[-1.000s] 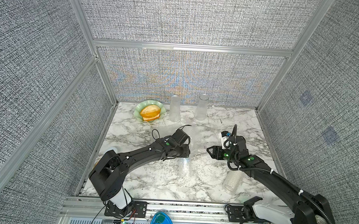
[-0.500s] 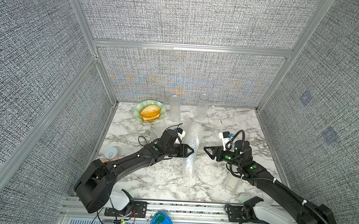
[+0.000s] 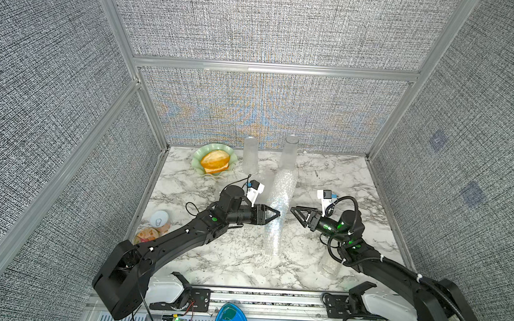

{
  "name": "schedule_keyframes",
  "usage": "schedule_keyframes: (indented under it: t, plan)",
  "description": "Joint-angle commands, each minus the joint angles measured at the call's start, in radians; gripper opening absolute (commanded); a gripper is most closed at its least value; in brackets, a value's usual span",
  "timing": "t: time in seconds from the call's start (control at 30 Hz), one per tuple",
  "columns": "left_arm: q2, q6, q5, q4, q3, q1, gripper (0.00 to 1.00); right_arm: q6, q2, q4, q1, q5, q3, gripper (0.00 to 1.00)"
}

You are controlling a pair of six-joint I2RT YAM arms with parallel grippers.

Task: Unwrap the vase from the bubble wrap
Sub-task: Adjust the bubble wrap on the bubble wrap.

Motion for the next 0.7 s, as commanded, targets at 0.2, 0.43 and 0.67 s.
schedule_keyframes:
  t: [0.2, 0.43, 0.67]
  plan:
    - [0.015, -0.058, 0.114, 0.212, -0.017, 0.002, 0.24, 0.281, 0.299, 0.65, 0.007, -0.148, 0.087, 0.74]
    - [0.018, -0.073, 0.145, 0.282, -0.035, 0.002, 0.24, 0.283, 0.399, 0.65, 0.042, -0.17, 0.207, 0.75]
    - [0.037, -0.1, 0.179, 0.409, -0.051, 0.002, 0.25, 0.305, 0.449, 0.65, 0.056, -0.18, 0.262, 0.7]
